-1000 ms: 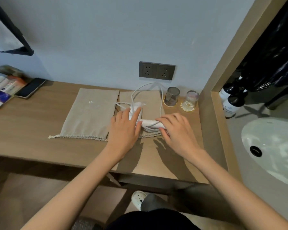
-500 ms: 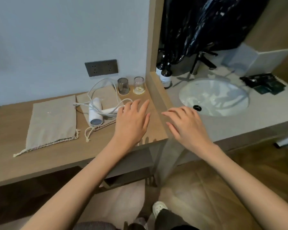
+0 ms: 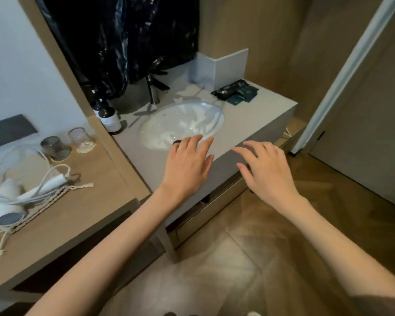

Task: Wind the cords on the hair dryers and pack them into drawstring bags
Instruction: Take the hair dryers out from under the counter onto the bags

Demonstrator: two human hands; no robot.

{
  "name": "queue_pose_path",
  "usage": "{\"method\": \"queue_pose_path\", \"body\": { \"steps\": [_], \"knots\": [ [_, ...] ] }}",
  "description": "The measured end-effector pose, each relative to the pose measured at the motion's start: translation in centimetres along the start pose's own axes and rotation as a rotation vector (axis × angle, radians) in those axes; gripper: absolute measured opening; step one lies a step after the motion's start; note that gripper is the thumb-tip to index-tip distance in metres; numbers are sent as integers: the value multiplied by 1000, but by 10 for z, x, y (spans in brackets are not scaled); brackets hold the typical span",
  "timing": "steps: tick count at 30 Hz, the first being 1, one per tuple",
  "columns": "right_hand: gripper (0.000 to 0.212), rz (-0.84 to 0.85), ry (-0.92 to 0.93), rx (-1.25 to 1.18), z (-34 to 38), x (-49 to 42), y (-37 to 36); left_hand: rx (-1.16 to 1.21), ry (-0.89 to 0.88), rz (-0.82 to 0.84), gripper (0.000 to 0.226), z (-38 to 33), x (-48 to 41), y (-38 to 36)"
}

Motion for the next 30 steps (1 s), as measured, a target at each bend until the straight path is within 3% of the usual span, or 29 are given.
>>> {"method": "queue_pose_path", "body": {
  "steps": [3,6,16,30],
  "knots": [
    [41,41,-47,74,-84,12,3,55,-24,34,41,-69,-35,-21],
    [44,67,-42,80,-91,16,5,36,-41,2,44,-76,-36,-37],
    [44,77,-160,152,-282,10,10,186,-111,147,51,-228,-140,-120],
    [48,199,-213,182,-476,-97,-90,326,-62,189,49,-292,-346,-285]
  ]
}}
Point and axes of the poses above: each hand's wrist, its own x-axis away from the middle knuckle, its own y-axis out of the back of the hand, z = x × y, the point moved 4 cm from there along -x, towards the middle knuckle, and after that the axes turned 9 degrees about -z, right-handed, at the moved point
